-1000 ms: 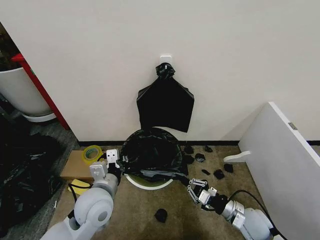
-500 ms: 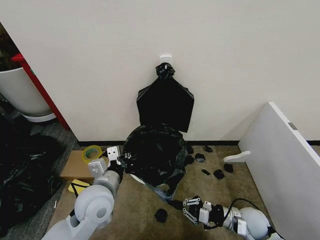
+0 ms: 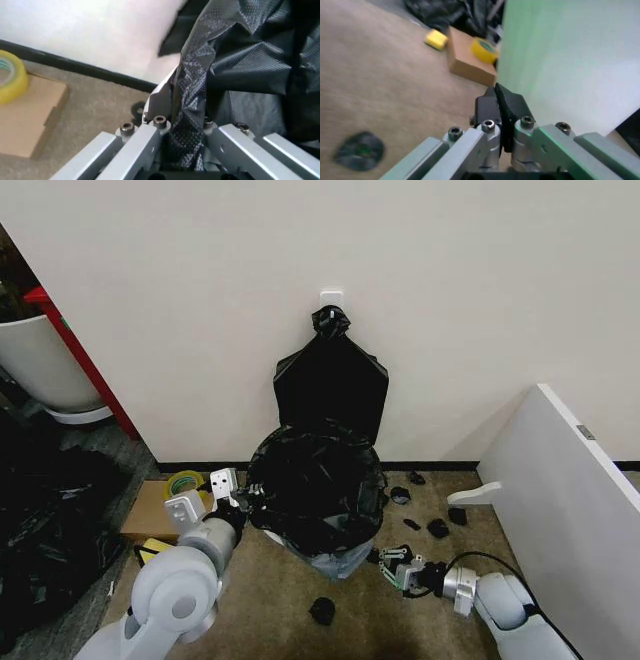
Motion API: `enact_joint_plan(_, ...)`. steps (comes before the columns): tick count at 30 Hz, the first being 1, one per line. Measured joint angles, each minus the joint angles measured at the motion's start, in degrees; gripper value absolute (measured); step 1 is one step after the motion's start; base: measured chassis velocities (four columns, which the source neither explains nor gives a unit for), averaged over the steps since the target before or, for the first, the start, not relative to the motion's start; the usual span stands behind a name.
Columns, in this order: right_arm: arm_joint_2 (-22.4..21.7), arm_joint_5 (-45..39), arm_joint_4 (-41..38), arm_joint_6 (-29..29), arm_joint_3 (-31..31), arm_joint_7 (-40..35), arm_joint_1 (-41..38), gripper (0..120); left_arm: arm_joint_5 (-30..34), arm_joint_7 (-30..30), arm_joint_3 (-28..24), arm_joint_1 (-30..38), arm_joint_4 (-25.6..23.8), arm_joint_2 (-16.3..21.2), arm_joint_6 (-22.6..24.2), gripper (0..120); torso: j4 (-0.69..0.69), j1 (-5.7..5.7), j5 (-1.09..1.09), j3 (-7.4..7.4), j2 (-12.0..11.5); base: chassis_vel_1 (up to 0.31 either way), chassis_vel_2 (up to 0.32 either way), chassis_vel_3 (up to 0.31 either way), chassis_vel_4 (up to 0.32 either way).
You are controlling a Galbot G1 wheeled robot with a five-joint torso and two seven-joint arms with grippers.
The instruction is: Place the garbage bag over the trash bin.
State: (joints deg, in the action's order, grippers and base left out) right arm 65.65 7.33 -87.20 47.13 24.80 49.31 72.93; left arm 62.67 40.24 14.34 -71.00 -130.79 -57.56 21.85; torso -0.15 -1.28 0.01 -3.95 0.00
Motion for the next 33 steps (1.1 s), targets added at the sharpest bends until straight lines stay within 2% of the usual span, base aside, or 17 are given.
enact_joint_plan(2,-0.4,-1.4,-0.5,0.0,0.3,1.9,0.4,0,-0.1,-0.1,0.3,0.2,0.6,0.0,-0.3,0,0.0,0.0,0.0,0.0,0.0,0.0,0.0,0.0,0.0)
enact_joint_plan(4,-1.2,-4.4,-1.9,0.1,1.0,5.1,1.4,8,-0.2,-0.5,1.0,0.6,1.8,-0.2,-0.8,0,0.0,0.0,0.0,0.0,0.0,0.0,0.0,0.0,0.0)
enact_joint_plan(7,-2.7,-16.2,-3.3,-0.4,-0.6,8.2,3.6,21,-0.1,-1.1,2.1,1.3,3.1,-0.5,-1.5,0,0.0,0.0,0.01,0.0,0.0,0.0,0.0,0.0,0.0)
enact_joint_plan(9,-3.2,-25.0,-3.5,-4.0,-2.2,11.3,4.5,29,-0.1,-1.3,2.6,1.4,3.3,-0.6,-1.6,0,0.0,0.0,0.0,0.0,0.0,0.0,0.0,0.0,0.0)
enact_joint_plan(10,-3.2,-25.0,-3.5,-4.0,-2.2,11.3,4.5,29,-0.1,-1.3,2.6,1.4,3.3,-0.6,-1.6,0,0.0,0.0,0.0,0.0,0.0,0.0,0.0,0.0,0.0)
enact_joint_plan(13,-3.8,-36.9,-3.5,-11.0,-5.0,11.3,5.2,41,0.2,-1.4,3.2,1.4,3.2,-0.7,-1.7,0,0.0,0.0,0.01,0.0,0.0,0.0,0.0,0.0,0.0)
enact_joint_plan(16,-4.8,-46.0,-5.5,-17.4,-9.1,2.4,6.2,54,0.6,-1.4,3.8,1.2,2.7,-0.6,-1.7,0,0.01,0.0,0.01,0.0,0.0,0.0,0.0,0.0,0.0)
enact_joint_plan(17,-4.8,-46.0,-5.5,-17.4,-9.1,2.4,6.2,54,0.6,-1.4,3.8,1.2,2.7,-0.6,-1.7,0,0.01,0.0,0.01,0.0,0.0,0.0,0.0,0.0,0.0)
enact_joint_plan(23,-6.4,-56.8,-15.6,-28.4,-15.6,-16.5,7.6,79,0.8,-1.4,4.0,1.1,2.4,-0.5,-1.8,0,0.01,0.0,0.0,0.0,0.0,0.0,0.0,0.0,0.0)
enact_joint_plan(24,-6.4,-56.8,-15.6,-28.4,-15.6,-16.5,7.6,79,0.8,-1.4,4.0,1.1,2.4,-0.5,-1.8,0,0.01,0.0,0.0,0.0,0.0,0.0,0.0,0.0,0.0)
enact_joint_plan(26,-6.6,-60.0,-18.1,-31.0,-17.0,-19.8,7.7,88,0.8,-1.4,4.0,1.2,2.4,-0.6,-1.9,0,0.01,0.0,0.0,0.0,0.0,0.0,0.0,0.0,0.0)
enact_joint_plan(28,-6.7,-61.7,-19.0,-32.2,-17.5,-20.5,7.8,92,0.7,-1.5,4.0,1.2,2.4,-0.6,-2.0,0,0.01,0.0,0.0,0.0,0.0,0.0,0.0,0.0,0.0)
enact_joint_plan(29,-6.9,-63.0,-19.7,-33.3,-18.1,-20.8,8.0,98,0.7,-1.5,4.0,1.2,2.4,-0.5,-2.0,0,0.0,0.0,-0.01,0.0,0.0,0.0,0.0,0.0,0.0)
enact_joint_plan(33,-6.9,-63.5,-19.9,-34.1,-18.9,-21.0,8.3,100,0.7,-1.6,4.3,1.2,2.3,-0.3,-2.2,0,0.0,0.0,0.0,0.0,0.0,0.0,0.0,0.0,0.0)
